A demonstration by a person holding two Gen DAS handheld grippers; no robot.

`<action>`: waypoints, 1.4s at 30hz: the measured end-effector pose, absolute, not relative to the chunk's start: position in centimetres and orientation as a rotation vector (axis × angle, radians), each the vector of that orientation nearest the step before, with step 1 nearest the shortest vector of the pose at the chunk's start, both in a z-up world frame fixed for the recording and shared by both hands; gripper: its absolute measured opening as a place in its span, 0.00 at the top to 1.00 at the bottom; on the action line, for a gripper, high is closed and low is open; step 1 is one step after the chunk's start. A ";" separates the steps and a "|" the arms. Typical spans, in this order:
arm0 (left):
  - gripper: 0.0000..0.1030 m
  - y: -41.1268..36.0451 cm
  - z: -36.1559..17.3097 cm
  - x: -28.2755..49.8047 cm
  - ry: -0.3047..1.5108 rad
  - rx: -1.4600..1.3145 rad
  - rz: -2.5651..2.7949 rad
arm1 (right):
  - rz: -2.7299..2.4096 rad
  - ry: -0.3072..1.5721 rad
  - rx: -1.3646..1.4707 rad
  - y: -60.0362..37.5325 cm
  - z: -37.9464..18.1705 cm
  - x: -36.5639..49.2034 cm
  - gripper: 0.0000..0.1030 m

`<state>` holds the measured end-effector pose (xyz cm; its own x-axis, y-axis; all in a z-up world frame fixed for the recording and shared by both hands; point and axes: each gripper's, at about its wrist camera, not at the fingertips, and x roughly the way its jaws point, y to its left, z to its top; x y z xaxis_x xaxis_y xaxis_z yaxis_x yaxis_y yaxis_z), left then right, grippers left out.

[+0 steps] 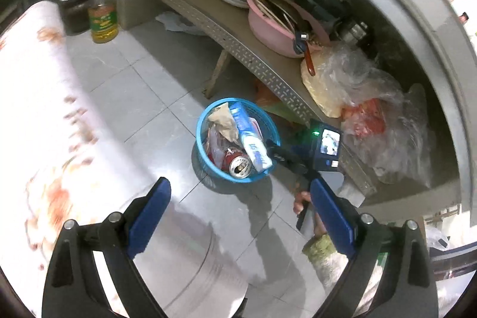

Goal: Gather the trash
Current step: 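Hold the sponge and box over the blue wastebasket and open both grippers, then return both grippers to the table toward the blue wrapper and clear bag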

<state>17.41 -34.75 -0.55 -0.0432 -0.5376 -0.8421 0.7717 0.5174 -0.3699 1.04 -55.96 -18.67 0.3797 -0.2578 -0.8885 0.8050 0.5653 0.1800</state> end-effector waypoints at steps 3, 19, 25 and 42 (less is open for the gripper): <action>0.10 -31.7 -0.4 17.0 1.189 0.208 -1.049 | -0.766 0.918 0.684 -54.9 -17.3 -1.6 0.25; 0.10 -19.7 2.5 15.5 0.973 0.101 -0.937 | -0.616 0.804 0.645 -44.9 -7.1 -4.8 0.21; 0.10 -14.9 2.8 15.2 0.944 0.039 -0.883 | -0.496 0.760 0.510 -39.8 -1.6 -2.3 0.10; 0.10 -2.1 1.8 15.8 0.903 -0.086 -0.669 | -0.250 0.815 0.232 -24.7 2.6 4.6 0.08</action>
